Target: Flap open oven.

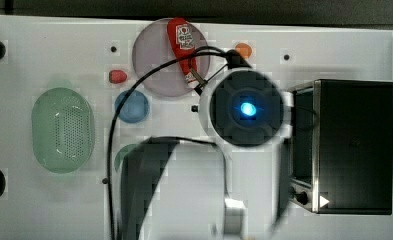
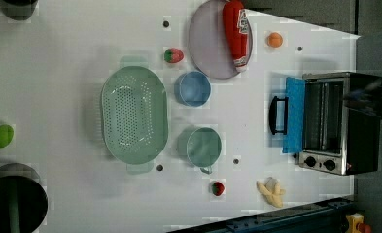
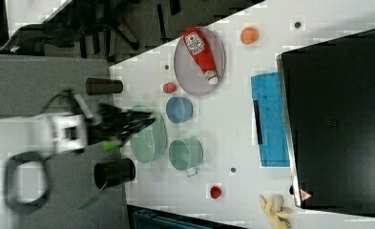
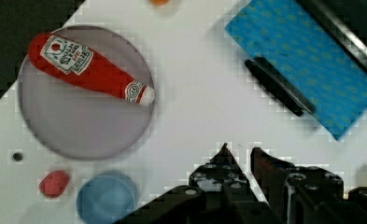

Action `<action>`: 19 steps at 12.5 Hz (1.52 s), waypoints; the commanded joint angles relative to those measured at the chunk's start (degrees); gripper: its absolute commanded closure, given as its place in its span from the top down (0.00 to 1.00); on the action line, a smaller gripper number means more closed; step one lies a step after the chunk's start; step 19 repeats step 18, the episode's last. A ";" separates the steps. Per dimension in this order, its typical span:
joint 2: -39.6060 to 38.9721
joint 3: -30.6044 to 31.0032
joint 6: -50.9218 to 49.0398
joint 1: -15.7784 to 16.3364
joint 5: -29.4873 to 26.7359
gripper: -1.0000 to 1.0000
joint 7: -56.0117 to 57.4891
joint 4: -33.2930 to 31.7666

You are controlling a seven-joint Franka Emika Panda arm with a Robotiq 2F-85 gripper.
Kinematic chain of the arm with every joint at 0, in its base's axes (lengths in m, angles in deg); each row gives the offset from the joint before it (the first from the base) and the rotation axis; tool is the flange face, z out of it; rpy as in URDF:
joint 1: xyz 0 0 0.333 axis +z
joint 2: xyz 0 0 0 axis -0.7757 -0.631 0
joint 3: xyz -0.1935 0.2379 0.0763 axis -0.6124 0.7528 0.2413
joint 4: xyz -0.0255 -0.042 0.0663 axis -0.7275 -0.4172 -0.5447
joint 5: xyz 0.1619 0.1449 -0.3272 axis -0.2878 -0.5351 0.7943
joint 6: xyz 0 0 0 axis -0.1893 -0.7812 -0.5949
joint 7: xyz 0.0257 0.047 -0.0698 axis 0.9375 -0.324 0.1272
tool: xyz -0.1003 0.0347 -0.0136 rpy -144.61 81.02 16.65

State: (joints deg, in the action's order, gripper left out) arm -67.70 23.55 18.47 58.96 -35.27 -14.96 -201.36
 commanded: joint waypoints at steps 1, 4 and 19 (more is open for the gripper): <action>-0.01 -0.36 -11.82 -0.77 -0.29 0.18 -3.38 6.80; 0.49 -0.34 -16.52 -0.74 -0.37 0.18 -5.33 11.04; -0.05 -0.34 -16.13 -0.73 -0.37 0.18 -5.33 10.87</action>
